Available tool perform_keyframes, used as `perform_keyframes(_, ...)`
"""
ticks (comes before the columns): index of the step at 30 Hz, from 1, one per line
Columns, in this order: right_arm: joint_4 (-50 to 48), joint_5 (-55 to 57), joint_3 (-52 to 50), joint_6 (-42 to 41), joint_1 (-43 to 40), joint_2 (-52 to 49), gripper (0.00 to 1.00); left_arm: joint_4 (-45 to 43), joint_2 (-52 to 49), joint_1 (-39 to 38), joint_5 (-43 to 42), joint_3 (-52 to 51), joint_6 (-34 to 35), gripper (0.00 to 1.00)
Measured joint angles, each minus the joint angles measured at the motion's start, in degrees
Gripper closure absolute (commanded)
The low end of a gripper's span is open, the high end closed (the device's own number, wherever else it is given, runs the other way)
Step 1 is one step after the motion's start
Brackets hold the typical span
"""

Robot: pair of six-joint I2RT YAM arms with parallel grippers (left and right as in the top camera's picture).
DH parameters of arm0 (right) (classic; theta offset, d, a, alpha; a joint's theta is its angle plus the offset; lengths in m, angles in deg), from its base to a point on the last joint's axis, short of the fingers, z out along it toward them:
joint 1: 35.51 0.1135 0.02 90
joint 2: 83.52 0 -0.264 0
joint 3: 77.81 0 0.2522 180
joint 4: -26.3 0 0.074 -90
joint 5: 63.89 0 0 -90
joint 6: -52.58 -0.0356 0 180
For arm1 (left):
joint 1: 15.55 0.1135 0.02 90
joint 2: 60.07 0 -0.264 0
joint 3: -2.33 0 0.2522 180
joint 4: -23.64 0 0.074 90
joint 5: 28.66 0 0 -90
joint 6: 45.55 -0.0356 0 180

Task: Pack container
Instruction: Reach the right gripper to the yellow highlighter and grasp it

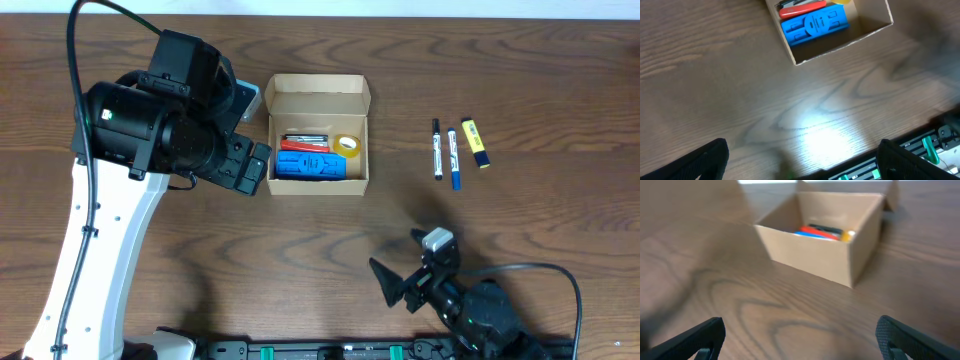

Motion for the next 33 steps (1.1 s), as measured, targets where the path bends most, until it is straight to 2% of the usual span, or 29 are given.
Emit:
perform_keyframes(12, -0.26, 0.87, 14.51, 4.31, -12.87, -23.04, 0.01, -0.04, 0.0, 0.0, -0.02, 0.0, 0.0, 0.05)
perform_keyframes(22, 0.33, -4.35, 25.49, 8.11, -24.39, -44.65, 0.01, -0.07, 0.0, 0.0, -0.02, 0.0, 0.02, 0.05)
perform_keyframes(28, 1.25, -8.37, 30.82, 11.56, -29.51, -52.35, 0.01, -0.09, 0.0, 0.0, -0.02, 0.0, 0.0, 0.05)
perform_keyframes(33, -1.33, -9.62, 31.47, 13.03, -30.18, -54.93, 0.01, -0.09, 0.0, 0.0, -0.02, 0.0, 0.0, 0.05)
